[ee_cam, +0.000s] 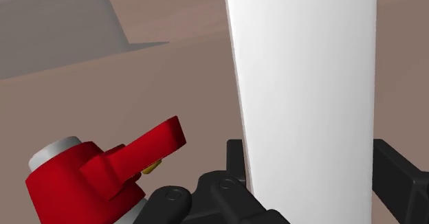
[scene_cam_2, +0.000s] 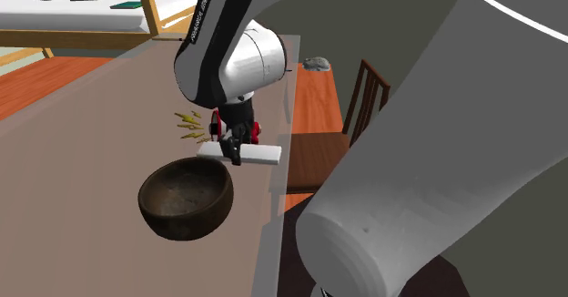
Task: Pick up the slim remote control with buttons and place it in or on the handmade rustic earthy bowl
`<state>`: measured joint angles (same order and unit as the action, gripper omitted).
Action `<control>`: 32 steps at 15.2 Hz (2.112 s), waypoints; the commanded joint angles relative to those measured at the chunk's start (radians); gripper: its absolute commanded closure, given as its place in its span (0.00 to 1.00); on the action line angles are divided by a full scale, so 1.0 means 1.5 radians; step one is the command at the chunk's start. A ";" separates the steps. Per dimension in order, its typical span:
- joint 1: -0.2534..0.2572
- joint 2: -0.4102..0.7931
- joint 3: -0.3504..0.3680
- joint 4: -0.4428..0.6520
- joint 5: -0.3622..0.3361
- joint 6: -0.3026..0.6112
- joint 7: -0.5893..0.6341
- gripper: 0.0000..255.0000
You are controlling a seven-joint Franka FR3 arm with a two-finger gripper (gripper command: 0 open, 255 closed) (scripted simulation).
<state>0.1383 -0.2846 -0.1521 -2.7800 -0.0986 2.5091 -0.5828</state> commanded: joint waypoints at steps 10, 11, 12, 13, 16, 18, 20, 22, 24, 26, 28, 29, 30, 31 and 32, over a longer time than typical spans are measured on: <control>-0.003 -0.090 0.007 0.040 -0.001 -0.130 0.000 1.00; -0.003 -0.097 0.008 0.044 -0.001 -0.141 0.000 1.00; -0.003 -0.104 0.008 0.049 -0.001 -0.153 0.000 1.00; -0.003 -0.110 0.009 0.054 0.000 -0.164 0.000 1.00; -0.003 -0.128 0.011 0.069 0.001 -0.197 0.000 1.00; -0.002 -0.138 0.012 0.080 0.001 -0.219 0.000 1.00; -0.002 -0.148 0.014 0.092 0.002 -0.240 0.000 1.00; -0.002 -0.157 0.015 0.104 0.003 -0.261 0.000 1.00; -0.002 -0.165 0.016 0.117 0.004 -0.282 -0.001 1.00; 0.005 -0.180 0.030 0.111 0.010 -0.292 0.015 1.00; 0.021 -0.203 0.056 0.094 0.024 -0.298 0.048 1.00; 0.030 -0.213 0.070 0.086 0.032 -0.302 0.064 1.00; 0.039 -0.223 0.084 0.079 0.041 -0.305 0.081 1.00; 0.048 -0.231 0.097 0.073 0.049 -0.308 0.097 1.00; 0.058 -0.239 0.111 0.068 0.059 -0.311 0.114 1.00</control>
<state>0.2134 -0.6291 -0.0030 -2.6659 -0.0223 2.0456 -0.4349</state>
